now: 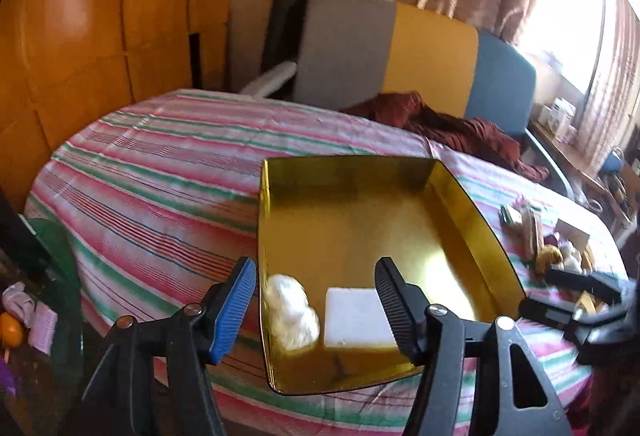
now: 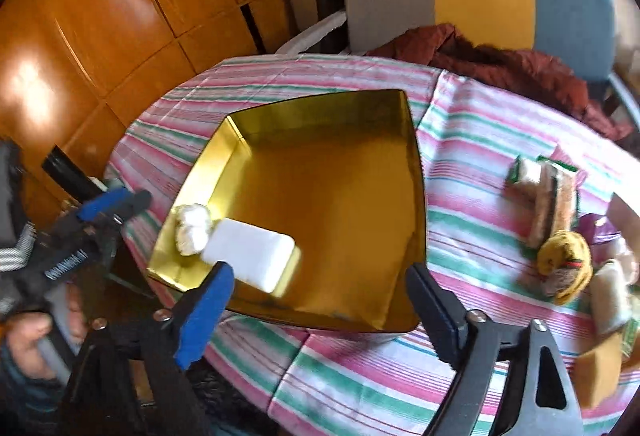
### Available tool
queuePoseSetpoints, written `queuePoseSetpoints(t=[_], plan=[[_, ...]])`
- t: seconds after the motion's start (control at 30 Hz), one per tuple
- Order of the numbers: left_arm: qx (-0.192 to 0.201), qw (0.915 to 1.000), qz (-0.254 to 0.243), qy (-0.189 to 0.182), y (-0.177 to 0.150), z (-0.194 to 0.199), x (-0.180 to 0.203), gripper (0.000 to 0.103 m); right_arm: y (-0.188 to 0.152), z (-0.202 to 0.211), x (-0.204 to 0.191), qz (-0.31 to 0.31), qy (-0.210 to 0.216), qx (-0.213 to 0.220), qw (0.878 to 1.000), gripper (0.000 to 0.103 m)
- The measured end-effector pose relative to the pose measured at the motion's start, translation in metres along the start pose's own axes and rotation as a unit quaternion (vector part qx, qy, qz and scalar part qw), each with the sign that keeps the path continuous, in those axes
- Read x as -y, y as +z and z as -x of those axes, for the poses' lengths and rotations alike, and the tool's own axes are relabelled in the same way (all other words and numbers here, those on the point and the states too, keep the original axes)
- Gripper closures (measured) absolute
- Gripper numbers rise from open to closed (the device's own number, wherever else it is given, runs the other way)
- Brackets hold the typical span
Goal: Organize objects
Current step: 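Open both tools to release the items and lift away from the tray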
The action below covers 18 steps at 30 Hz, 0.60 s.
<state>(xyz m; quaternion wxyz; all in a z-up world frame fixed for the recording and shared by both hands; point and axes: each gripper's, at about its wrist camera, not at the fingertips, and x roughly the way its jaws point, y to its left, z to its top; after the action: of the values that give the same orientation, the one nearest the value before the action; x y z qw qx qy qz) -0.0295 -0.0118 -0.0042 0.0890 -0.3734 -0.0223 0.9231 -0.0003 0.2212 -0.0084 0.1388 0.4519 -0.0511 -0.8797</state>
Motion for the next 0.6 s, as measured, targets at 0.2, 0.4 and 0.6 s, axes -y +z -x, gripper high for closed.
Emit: queuePoseSetpoints(t=[0.2,0.4,0.6], plan=[[0.025,0.9982,-0.002,0.055,0.004,0.014,0.008,0.040,-0.012,0.001,-0.013,0.023,-0.051,0.038,0.998,0.001],[0.046,0.9960,-0.021,0.073,0.006,0.027,0.017,0.040,-0.016,0.008,-0.020,0.037,-0.081,0.071,0.994,0.000],[0.057,0.9936,-0.040,0.089,0.006,0.036,0.029,0.040,-0.017,0.010,-0.021,0.038,-0.083,0.079,0.993,0.000]])
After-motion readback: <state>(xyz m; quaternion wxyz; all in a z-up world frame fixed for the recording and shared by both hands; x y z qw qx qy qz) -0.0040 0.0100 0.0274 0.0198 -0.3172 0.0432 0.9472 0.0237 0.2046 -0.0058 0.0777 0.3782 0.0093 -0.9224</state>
